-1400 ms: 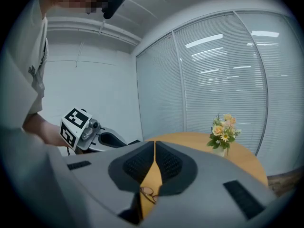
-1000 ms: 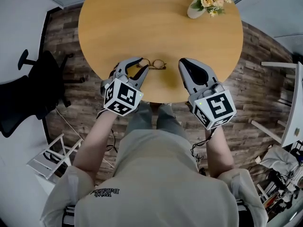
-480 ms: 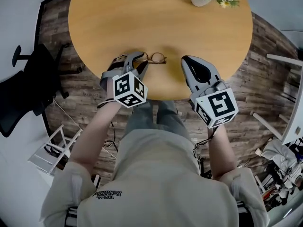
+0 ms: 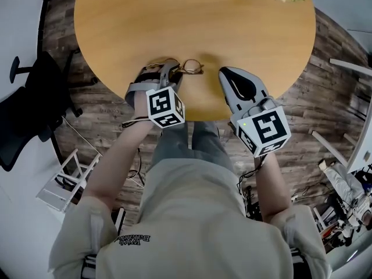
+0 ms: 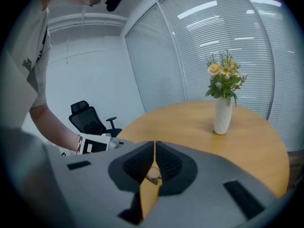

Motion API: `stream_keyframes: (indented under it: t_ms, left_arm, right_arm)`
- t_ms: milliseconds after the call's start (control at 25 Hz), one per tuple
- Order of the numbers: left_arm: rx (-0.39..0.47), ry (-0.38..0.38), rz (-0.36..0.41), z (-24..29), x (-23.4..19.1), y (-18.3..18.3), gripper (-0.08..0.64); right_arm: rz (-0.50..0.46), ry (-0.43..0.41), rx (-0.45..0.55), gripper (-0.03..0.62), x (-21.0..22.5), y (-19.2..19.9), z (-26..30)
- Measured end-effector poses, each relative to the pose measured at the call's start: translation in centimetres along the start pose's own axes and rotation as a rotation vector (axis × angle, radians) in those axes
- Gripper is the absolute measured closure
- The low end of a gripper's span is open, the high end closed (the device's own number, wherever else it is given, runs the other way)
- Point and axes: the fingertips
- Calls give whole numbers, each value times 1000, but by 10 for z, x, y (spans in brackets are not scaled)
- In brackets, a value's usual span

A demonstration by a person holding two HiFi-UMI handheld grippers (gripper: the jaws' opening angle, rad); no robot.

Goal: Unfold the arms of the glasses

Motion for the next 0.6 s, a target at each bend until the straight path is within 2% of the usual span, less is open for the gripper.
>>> stream_keyframes:
  t_ms: [160,400,480,600]
  left_arm:
    - [-7,-8,35,7,3,1,430]
    - [-5,-42,60,12,1,-1,478]
    - [5,-59,54,12,-2,-5,486]
    - [21,-62,-3,7,-10,-13,511]
  right_arm:
    - [14,-2,-5,561,1,8,2]
    - [35,4,-12,561,2,17,3]
    - [37,5,-14,561,3,19,3]
    - [39,11,-15,561,5,19,1]
Point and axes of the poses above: the fingertips, and each gripper's own axes: z forward along the fingers, x to its right, y out of its underside, and after that the axes turned 13 degrees about -y, right-handed
